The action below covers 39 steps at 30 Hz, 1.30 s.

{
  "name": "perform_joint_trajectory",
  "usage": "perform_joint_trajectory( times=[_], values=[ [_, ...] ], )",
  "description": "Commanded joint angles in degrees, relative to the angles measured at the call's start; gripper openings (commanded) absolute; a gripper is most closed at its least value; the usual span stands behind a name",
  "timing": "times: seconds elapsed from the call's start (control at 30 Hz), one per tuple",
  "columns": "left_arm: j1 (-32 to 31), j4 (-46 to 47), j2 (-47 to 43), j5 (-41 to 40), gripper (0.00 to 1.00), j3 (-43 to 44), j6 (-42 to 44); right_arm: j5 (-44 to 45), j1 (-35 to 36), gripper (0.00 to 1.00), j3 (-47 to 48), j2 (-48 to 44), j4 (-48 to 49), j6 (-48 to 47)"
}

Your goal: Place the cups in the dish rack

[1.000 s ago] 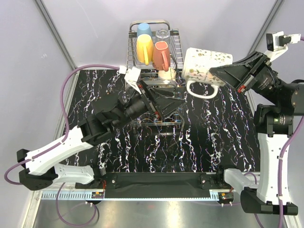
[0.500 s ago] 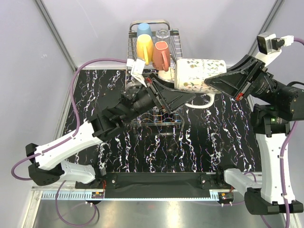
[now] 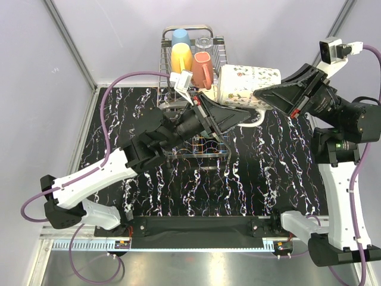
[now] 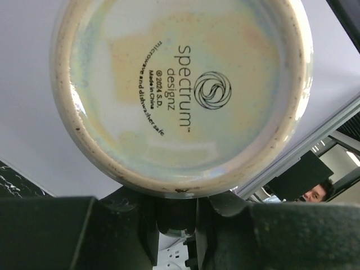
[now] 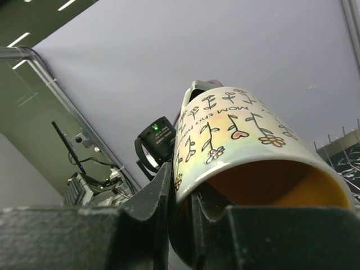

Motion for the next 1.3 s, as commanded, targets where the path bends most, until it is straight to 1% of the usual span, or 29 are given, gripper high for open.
perform_joint_trajectory(
  times=[0.0, 0.03, 0.07, 0.1, 0.13, 0.17, 0.2, 0.23, 0.27, 0.3, 0.33, 0.4, 0.43, 0.57, 0.6, 0.67, 0.7, 0.8, 0.83, 0.87, 0.9, 0.93, 0.97, 1.0, 1.07, 1.1, 1.2, 1.23, 1.27],
  values=[
    [0.2, 0.3, -0.5, -3.9, 0.00, 2.9, 4.1, 0.7, 2.6, 0.24, 3.3, -2.2, -6.0, -7.6],
    [0.2, -2.7, -1.7, -6.2, 0.00, 3.1, 5.0, 1.0, 2.8, 0.40, 4.8, -2.4, -13.3, -10.4],
    [0.2, -4.5, -2.5, -7.4, 0.00, 3.2, 6.3, 2.3, 3.2, 0.53, 5.6, -2.7, -17.3, -16.6],
    [0.2, -6.6, -4.6, -9.0, 0.00, 3.3, 9.7, 3.4, 3.3, 0.74, 6.5, -3.0, -21.5, -19.9],
    [0.2, -12.2, -5.8, -13.3, 0.00, 3.4, 11.3, 4.8, 3.4, 0.82, 8.4, -3.2, -31.4, -23.4],
    [0.4, -16.1, -7.7, -15.9, 0.00, 4.9, 14.5, 9.0, 3.4, 0.93, 9.5, -3.4, -40.8, -30.6],
    [0.9, -19.9, -8.5, -18.2, 0.00, 6.1, 16.1, 11.5, 3.5, 0.96, 10.4, -3.5, -44.5, -33.6],
    [1.7, -27.5, -9.5, -23.1, 0.00, 8.1, 17.5, 13.9, 3.4, 0.98, 11.7, -3.7, -47.9, -36.2],
    [2.3, -30.6, -10.5, -25.4, 0.00, 8.8, 20.0, 19.0, 3.5, 0.99, 12.3, -4.0, -50.7, -40.3],
    [3.0, -33.8, -12.6, -27.4, 0.00, 9.3, 21.1, 21.3, 3.7, 1.00, 12.6, -4.0, -54.9, -42.2],
    [4.6, -39.0, -14.0, -31.9, 0.00, 9.8, 22.1, 23.4, 3.9, 1.00, 12.7, -4.0, -56.4, -43.7],
    [6.2, -42.1, -18.3, -36.4, 0.00, 8.7, 25.0, 28.4, 5.0, 1.00, 12.6, -4.1, -58.6, -47.0],
    [7.5, -43.4, -20.1, -40.8, 0.00, 7.0, 25.9, 29.5, 5.3, 1.00, 12.4, -4.2, -59.9, -47.9],
    [8.9, -41.6, -27.7, -52.5, 0.00, 1.8, 34.6, 32.8, 6.9, 1.00, 10.7, -4.3, -60.3, -50.4],
    [9.1, -41.2, -28.0, -57.2, 0.00, 1.3, 36.3, 33.1, 7.7, 1.00, 10.4, -4.4, -60.5, -50.8],
    [9.7, -40.0, -28.7, -60.6, 0.00, -0.5, 40.7, 33.6, 7.9, 1.00, 10.5, -4.1, -61.2, -51.5],
    [10.0, -39.1, -29.0, -64.4, 0.00, -1.8, 41.6, 33.8, 8.0, 1.00, 10.4, -4.2, -61.2, -51.7],
    [11.4, -35.4, -29.6, -69.6, 0.00, -4.8, 46.0, 35.7, 8.9, 1.00, 9.9, -4.5, -61.9, -53.2],
    [14.1, -35.4, -29.3, -70.1, 0.00, -6.1, 45.8, 37.1, 9.8, 1.00, 9.8, -4.4, -62.2, -54.1],
    [16.1, -36.3, -28.5, -67.6, 0.00, -6.5, 44.6, 37.9, 10.0, 1.00, 9.8, -4.4, -62.9, -54.6],
    [18.8, -40.1, -27.7, -64.8, 0.00, -6.7, 42.2, 38.4, 10.3, 1.00, 9.6, -4.3, -63.1, -54.9],
    [26.0, -42.2, -27.0, -61.2, 0.00, -6.8, 39.7, 38.7, 10.4, 1.00, 9.3, -4.2, -63.2, -55.0],
    [30.1, -44.4, -25.0, -56.9, 0.00, -6.8, 34.1, 38.8, 10.4, 1.00, 9.0, -4.2, -63.1, -55.1],
    [38.4, -46.9, -23.9, -47.2, 0.00, -7.5, 31.8, 38.7, 10.4, 1.00, 8.3, -4.1, -63.1, -55.0],
    [44.8, -46.5, -22.1, -39.2, 0.00, -9.6, 27.3, 38.0, 10.5, 1.00, 8.0, -3.5, -63.4, -54.8],
    [48.8, -44.0, -21.6, -33.7, 0.00, -12.3, 26.4, 37.6, 10.4, 1.00, 7.7, -3.3, -63.5, -54.7],
    [52.9, -39.6, -18.7, -27.8, 0.00, -15.5, 23.6, 36.6, 10.4, 1.00, 7.0, -2.8, -64.0, -54.2],
    [53.8, -38.7, -16.4, -25.7, 0.00, -16.0, 22.1, 36.3, 10.4, 1.00, 6.8, -2.9, -64.1, -54.0],
    [54.7, -37.4, -15.3, -21.3, 0.00, -16.6, 21.6, 36.4, 10.4, 1.00, 6.5, -2.8, -64.5, -54.0]
  ],
)
